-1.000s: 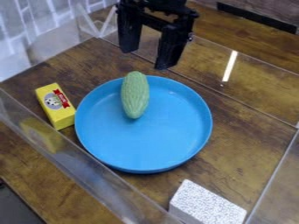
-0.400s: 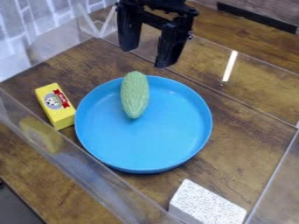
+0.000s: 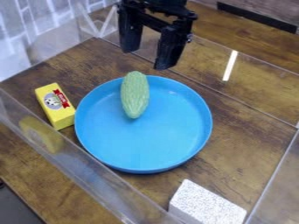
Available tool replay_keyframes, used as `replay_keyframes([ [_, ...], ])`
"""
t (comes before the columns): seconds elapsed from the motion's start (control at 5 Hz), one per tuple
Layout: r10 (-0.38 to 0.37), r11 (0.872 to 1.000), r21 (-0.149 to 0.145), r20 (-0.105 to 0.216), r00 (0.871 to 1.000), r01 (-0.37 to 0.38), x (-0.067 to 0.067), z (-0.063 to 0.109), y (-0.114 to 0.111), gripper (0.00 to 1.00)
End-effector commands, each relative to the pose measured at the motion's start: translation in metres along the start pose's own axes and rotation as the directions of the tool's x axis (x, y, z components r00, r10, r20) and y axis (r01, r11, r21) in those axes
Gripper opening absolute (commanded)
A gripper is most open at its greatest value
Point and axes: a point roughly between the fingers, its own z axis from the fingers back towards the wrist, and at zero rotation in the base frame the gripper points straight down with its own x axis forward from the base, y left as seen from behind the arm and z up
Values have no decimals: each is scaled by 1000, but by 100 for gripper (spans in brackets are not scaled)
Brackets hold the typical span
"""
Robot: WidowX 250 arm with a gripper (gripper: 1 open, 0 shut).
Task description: Put the green object in the blue tray
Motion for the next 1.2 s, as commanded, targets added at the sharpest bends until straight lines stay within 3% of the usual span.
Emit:
replay_keyframes([
  [0.0, 25, 1000, 8, 57, 998, -25, 9, 14, 13, 100],
  [1.0, 25, 1000, -1, 63, 998, -25, 18, 9, 21, 100],
])
